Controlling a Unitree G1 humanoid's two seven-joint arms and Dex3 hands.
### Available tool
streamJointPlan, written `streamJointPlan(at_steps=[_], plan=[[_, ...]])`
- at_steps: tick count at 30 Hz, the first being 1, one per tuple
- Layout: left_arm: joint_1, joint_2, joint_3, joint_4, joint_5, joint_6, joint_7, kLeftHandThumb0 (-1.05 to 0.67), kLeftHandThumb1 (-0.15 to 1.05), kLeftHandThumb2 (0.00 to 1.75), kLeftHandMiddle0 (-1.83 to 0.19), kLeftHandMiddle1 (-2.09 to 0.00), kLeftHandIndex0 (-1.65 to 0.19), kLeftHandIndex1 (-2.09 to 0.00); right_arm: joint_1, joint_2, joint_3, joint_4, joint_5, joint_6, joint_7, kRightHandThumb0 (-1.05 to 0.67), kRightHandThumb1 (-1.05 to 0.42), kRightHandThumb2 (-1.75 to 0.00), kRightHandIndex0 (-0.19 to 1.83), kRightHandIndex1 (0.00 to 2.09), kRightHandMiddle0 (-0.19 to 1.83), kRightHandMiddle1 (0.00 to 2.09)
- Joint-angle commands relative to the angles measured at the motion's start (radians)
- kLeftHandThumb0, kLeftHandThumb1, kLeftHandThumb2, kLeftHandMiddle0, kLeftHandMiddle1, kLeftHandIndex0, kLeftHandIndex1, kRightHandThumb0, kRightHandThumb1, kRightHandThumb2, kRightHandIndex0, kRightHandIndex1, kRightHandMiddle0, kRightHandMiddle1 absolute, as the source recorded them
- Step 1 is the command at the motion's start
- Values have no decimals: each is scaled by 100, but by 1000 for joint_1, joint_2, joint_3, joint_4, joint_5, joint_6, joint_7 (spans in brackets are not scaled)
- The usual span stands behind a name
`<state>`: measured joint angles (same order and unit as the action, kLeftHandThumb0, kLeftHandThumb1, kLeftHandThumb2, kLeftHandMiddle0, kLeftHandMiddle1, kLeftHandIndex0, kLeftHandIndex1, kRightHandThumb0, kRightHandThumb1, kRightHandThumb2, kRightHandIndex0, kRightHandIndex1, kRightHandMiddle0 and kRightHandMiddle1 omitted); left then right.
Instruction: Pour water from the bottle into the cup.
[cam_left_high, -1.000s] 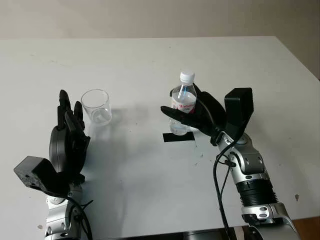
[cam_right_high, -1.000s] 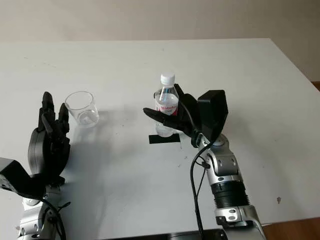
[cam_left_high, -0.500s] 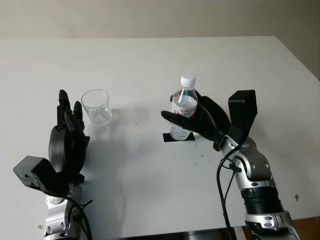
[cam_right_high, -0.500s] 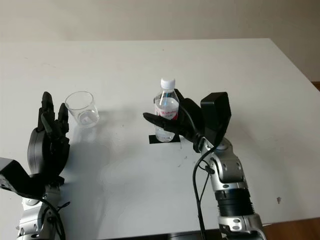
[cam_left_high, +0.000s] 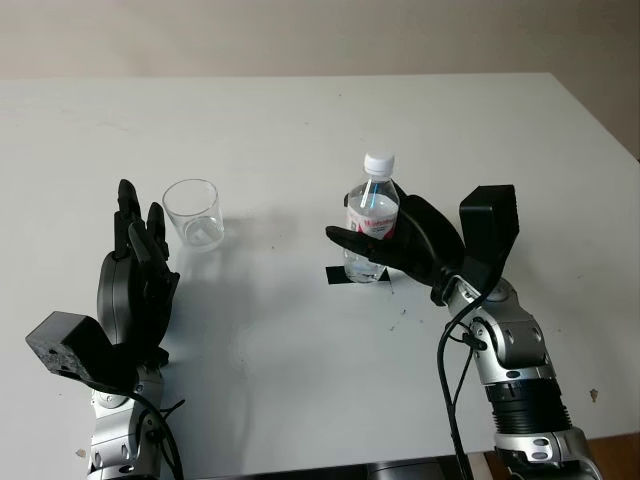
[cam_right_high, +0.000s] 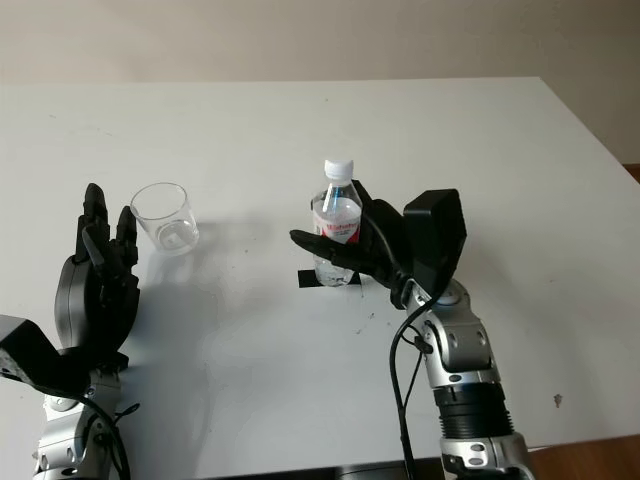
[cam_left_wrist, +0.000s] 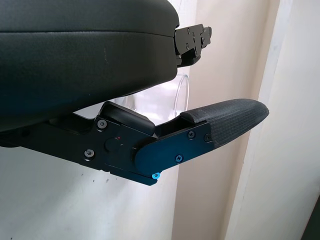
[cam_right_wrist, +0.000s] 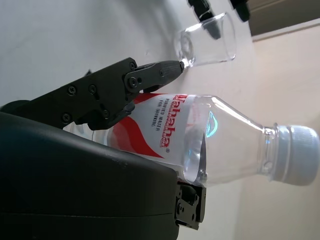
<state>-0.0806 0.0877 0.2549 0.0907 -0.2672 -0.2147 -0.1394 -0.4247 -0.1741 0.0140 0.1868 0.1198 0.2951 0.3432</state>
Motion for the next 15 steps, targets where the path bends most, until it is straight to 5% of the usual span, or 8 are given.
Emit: streamJointPlan(at_steps=[1, 4, 5, 8, 15], plan=[[1, 4, 0, -8, -1, -4, -2, -86, 105, 79, 19, -25, 16, 0, 27, -18, 20, 55, -28, -59, 19, -28, -105, -14, -17, 209, -19, 209], [0, 3, -1, -9, 2, -2, 1, -86, 105, 79, 19, -25, 16, 0, 12, -72, 51, 136, -48, -206, 143, -61, -98, -6, -15, 49, -18, 65], [-1, 1, -2, -10, 2, -1, 3, -86, 105, 79, 19, -24, 16, 0, 5, -81, 55, 164, -49, -241, 174, -67, -96, -6, -17, 25, -19, 41], [-1, 2, -1, -7, -5, 0, -3, -87, 105, 79, 19, -23, 16, 0, -4, -96, 60, 221, -67, -325, 207, -79, -94, -5, -19, 3, -19, 5], [2, 3, -1, -7, 3, -5, 1, -87, 105, 78, 19, -26, 14, 0, 3, -87, 33, 292, -60, -400, 187, -89, -93, -5, -19, 0, -19, 0]])
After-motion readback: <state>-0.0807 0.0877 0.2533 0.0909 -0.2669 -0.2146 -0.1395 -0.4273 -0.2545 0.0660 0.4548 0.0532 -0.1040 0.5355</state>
